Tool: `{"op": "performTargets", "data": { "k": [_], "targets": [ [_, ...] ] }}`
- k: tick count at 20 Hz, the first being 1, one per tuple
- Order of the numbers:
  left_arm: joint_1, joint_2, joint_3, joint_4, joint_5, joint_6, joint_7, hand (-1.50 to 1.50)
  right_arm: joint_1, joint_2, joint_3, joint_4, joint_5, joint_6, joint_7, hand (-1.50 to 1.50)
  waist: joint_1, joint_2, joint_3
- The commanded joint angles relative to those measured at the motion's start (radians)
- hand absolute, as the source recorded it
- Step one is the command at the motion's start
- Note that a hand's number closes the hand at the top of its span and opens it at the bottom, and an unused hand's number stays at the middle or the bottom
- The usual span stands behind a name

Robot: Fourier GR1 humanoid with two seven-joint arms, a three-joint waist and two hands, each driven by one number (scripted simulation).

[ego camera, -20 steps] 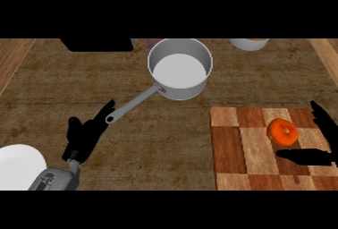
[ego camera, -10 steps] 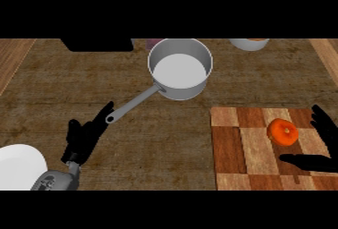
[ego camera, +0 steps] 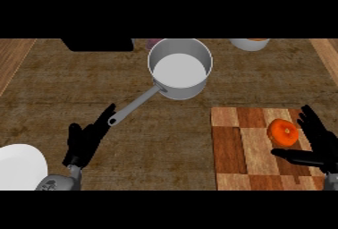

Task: Pick the squash from the cutting board and place it in the pot

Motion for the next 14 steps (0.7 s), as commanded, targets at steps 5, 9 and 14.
{"op": "performTargets", "data": {
  "k": [5, 9, 14],
  "targets": [
    [-0.01, 0.009, 0.056, -0.062, 0.002, -0.062, 0.077, 0.0, -0.113, 0.068, -0.013, 0.238, 0.007, 0.028, -0.108, -1.5, 0.003, 0.001, 0.0],
    [-0.03, -0.065, 0.015, -0.005, -0.054, 0.009, 0.031, 0.0, -0.095, 0.036, 0.061, 0.299, 0.178, -0.017, -0.295, 1.5, 0.006, 0.002, 0.0],
    [-0.001, -0.026, 0.046, -0.033, -0.034, -0.032, 0.049, 0.0, -0.061, 0.072, -0.005, 0.408, 0.084, 0.061, -0.424, 1.5, 0.003, 0.001, 0.001]
  ]
}}
